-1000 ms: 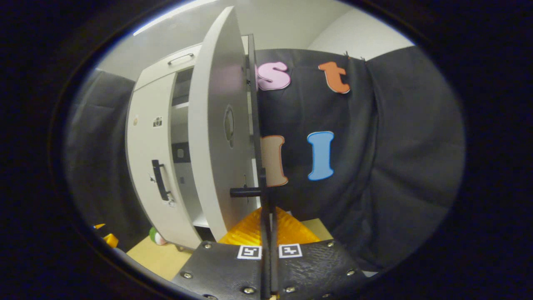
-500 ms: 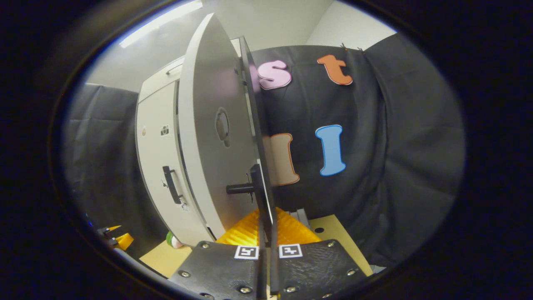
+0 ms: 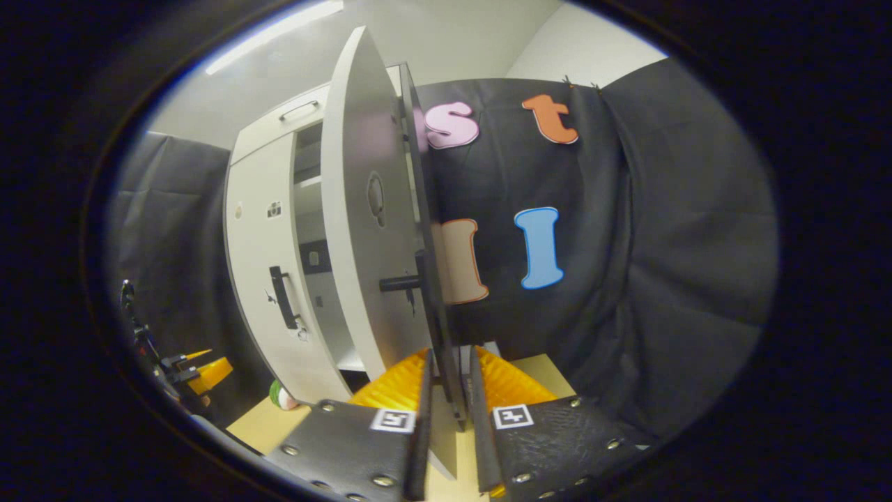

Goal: Open the right door of the double-door shoe cabinet with the right hand, and open the left door with the left hand.

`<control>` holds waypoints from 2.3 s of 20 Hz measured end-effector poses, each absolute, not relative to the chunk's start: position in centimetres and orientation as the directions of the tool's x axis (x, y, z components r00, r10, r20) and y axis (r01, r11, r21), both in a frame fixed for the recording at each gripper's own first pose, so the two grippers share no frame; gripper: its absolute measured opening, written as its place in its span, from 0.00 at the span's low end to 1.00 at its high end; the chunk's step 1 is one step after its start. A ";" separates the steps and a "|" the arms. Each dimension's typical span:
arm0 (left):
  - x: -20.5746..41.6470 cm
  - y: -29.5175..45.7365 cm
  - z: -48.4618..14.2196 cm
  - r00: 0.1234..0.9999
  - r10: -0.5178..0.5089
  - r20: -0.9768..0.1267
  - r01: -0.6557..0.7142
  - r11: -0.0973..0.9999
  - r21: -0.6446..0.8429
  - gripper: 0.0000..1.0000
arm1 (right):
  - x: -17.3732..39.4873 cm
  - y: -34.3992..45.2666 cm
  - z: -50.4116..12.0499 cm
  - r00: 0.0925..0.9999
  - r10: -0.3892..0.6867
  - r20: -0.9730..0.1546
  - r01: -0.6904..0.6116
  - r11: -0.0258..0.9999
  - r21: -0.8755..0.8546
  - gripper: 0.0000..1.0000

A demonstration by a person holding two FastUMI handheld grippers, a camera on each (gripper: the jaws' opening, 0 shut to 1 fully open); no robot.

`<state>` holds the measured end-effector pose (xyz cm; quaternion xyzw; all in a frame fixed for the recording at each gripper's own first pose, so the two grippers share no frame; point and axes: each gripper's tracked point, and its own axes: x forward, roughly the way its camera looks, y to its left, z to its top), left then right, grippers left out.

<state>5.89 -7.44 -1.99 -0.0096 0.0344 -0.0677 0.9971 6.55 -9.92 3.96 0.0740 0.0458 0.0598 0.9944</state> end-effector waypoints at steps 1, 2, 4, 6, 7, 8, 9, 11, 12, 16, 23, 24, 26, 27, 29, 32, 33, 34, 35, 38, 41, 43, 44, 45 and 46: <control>6.8 -7.6 -1.9 0.988 -0.134 -0.071 0.133 0.991 -0.020 0.94 | 5.5 -10.4 4.2 0.991 0.112 -0.069 -0.101 0.985 0.141 0.48; 7.8 -7.7 -1.7 0.989 -0.133 -0.068 0.132 0.991 -0.020 0.96 | 4.7 -10.9 4.4 0.994 0.096 -0.051 -0.089 0.987 0.131 0.62; 9.9 -8.1 -1.0 0.990 -0.131 -0.054 0.130 0.991 -0.023 0.96 | 2.8 -11.9 4.6 0.998 0.058 -0.018 -0.056 0.993 0.105 0.91; 12.0 -8.7 -0.5 0.990 -0.132 -0.046 0.130 0.991 -0.040 0.96 | 0.8 -12.8 4.5 1.000 0.023 0.012 -0.024 0.994 0.107 0.95; 12.9 -9.2 -0.2 0.988 -0.144 -0.049 0.141 0.989 -0.054 0.96 | -0.3 -12.6 4.4 0.999 0.023 0.024 -0.025 0.994 0.110 0.95; 13.7 -9.9 -0.1 0.986 -0.161 -0.051 0.158 0.985 -0.069 0.96 | -1.4 -12.4 4.2 0.999 0.029 0.034 -0.033 0.993 0.113 0.95; 14.6 -10.8 0.5 0.982 -0.184 -0.041 0.181 0.980 -0.080 0.96 | -2.4 -12.2 3.8 0.999 0.033 0.041 -0.037 0.992 0.117 0.95; 16.3 -12.8 1.8 0.975 -0.221 -0.009 0.220 0.973 -0.064 0.96 | -4.5 -11.2 2.8 0.997 0.056 0.050 -0.062 0.990 0.127 0.98; 16.9 -13.3 2.1 0.976 -0.219 -0.003 0.219 0.975 -0.038 0.96 | -5.3 -10.8 2.2 0.997 0.066 0.048 -0.072 0.989 0.130 1.00; 19.9 -14.2 3.1 0.992 -0.127 -0.019 0.127 0.991 0.029 0.96 | -7.5 -9.3 -0.1 0.994 0.090 0.060 -0.095 0.992 0.079 0.94; 23.3 -14.8 4.9 0.998 -0.063 -0.008 0.064 0.998 0.028 0.95 | -10.5 -8.3 -3.4 0.995 0.066 0.070 -0.072 0.994 0.079 0.98; 23.7 -15.2 4.6 0.997 -0.078 -0.022 0.078 0.997 0.029 0.95 | -10.9 -7.7 -3.9 0.994 0.083 0.070 -0.089 0.992 0.086 0.98; 24.4 -15.1 4.1 0.996 -0.081 -0.048 0.083 0.995 0.047 0.94 | -11.7 -7.1 -4.7 0.992 0.102 0.075 -0.108 0.990 0.086 0.98; 24.8 -14.7 4.2 0.997 -0.063 -0.052 0.066 0.996 0.058 0.89 | -11.8 -7.1 -4.9 0.992 0.102 0.079 -0.109 0.990 0.088 0.98; 24.8 -14.4 4.7 0.998 -0.051 -0.045 0.053 0.997 0.049 0.76 | -12.0 -6.9 -5.2 0.992 0.097 0.081 -0.104 0.991 0.085 0.95; 24.8 -14.2 4.7 0.997 -0.043 -0.063 0.044 0.999 0.003 0.63 | -12.3 -6.6 -5.5 0.992 0.102 0.074 -0.109 0.990 0.091 0.95; 24.7 -14.4 4.7 0.997 -0.047 -0.069 0.048 0.999 0.007 0.57 | -12.4 -6.5 -5.5 0.992 0.103 0.070 -0.110 0.989 0.099 0.95; 24.8 -14.9 4.5 0.995 -0.065 -0.079 0.066 0.998 0.005 0.53 | -12.5 -6.5 -5.5 0.992 0.103 0.070 -0.110 0.988 0.104 0.95; 24.4 -14.9 4.7 0.996 -0.054 -0.070 0.055 0.998 0.006 0.41 | -12.5 -6.3 -5.5 0.992 0.103 0.068 -0.110 0.989 0.103 0.95; 24.8 -14.9 4.5 0.995 -0.059 -0.086 0.059 0.998 -0.005 0.31 | -13.0 -6.0 -5.2 0.993 0.099 0.069 -0.106 0.988 0.109 0.95; 24.7 -14.8 4.4 0.990 -0.076 -0.117 0.076 0.997 -0.007 0.25 | -13.3 -5.2 -4.9 0.991 0.111 0.070 -0.118 0.987 0.107 0.95; 24.5 -14.8 4.3 0.989 -0.078 -0.127 0.078 0.997 -0.002 0.23 | -13.3 -4.6 -4.5 0.991 0.116 0.072 -0.123 0.988 0.094 0.95; 24.4 -14.8 4.2 0.988 -0.080 -0.134 0.080 0.997 -0.008 0.23 | -13.4 -4.4 -4.2 0.990 0.117 0.077 -0.124 0.988 0.094 0.99; 24.2 -14.7 4.3 0.988 -0.082 -0.135 0.081 0.997 -0.013 0.23 | -13.3 -4.2 -4.2 0.990 0.117 0.079 -0.124 0.988 0.091 0.99; 24.0 -14.8 4.2 0.987 -0.083 -0.138 0.082 0.997 -0.012 0.23 | -13.3 -4.1 -4.2 0.991 0.114 0.077 -0.120 0.989 0.085 0.99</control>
